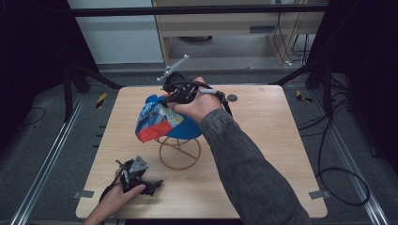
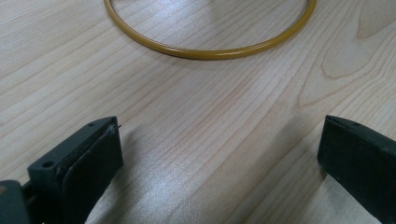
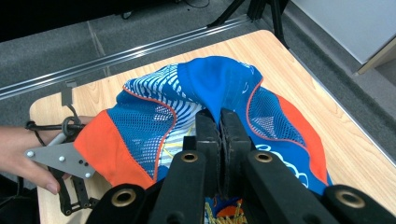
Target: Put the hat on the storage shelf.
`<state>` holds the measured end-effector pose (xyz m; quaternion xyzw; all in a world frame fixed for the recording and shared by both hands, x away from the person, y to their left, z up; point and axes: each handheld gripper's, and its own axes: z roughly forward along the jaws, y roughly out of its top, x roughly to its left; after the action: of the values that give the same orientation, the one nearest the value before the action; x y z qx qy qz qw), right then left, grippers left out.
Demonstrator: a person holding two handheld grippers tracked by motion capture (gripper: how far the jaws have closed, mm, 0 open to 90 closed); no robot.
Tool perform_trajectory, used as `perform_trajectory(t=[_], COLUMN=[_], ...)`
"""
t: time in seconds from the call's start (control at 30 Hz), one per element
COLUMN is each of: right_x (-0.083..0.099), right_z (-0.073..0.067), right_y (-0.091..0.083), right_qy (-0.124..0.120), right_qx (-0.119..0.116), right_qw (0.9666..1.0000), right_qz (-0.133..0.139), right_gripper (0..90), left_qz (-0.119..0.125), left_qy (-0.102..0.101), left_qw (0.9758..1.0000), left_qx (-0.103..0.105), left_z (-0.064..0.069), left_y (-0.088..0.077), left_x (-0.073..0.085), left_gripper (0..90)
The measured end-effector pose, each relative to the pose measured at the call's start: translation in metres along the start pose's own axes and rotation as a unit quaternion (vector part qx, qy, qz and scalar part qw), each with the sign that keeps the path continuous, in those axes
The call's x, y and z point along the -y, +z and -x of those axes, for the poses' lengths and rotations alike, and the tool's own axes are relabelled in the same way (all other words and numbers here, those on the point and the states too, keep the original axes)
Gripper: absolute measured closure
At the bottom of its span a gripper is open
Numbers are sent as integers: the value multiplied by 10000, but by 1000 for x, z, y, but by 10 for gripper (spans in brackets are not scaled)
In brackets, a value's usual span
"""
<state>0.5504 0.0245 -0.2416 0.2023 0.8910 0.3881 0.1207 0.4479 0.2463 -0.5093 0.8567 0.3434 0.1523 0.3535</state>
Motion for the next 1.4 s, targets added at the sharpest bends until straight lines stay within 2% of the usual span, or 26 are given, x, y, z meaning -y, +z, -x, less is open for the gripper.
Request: perform_trajectory(t=[0.23,0.27,0.5,1.03,1.4], right_x=[1,3,6,12,16], right_z=[-1,0,1,3,5], right_y=[0,-1,-1,-7,-19], right_qy=[-2,44,79,313,413], right_qx=[16,26,45,246,269], right_qw=[10000,10000,10000,9992,9987], right_qz=[2,15,25,42,157], right_gripper=[844,801,735,396,265], left_qz=[1,1,0,0,0], left_qy=[2,-7,-7,-6,-7], left_qw=[10000,10000,10000,10000,10000], left_qx=[4,0,1,2,2], left_z=[0,0,0,0,0], left_y=[0,0,0,0,0], left_x=[0,0,0,0,0], left_gripper=[0,0,0,0,0])
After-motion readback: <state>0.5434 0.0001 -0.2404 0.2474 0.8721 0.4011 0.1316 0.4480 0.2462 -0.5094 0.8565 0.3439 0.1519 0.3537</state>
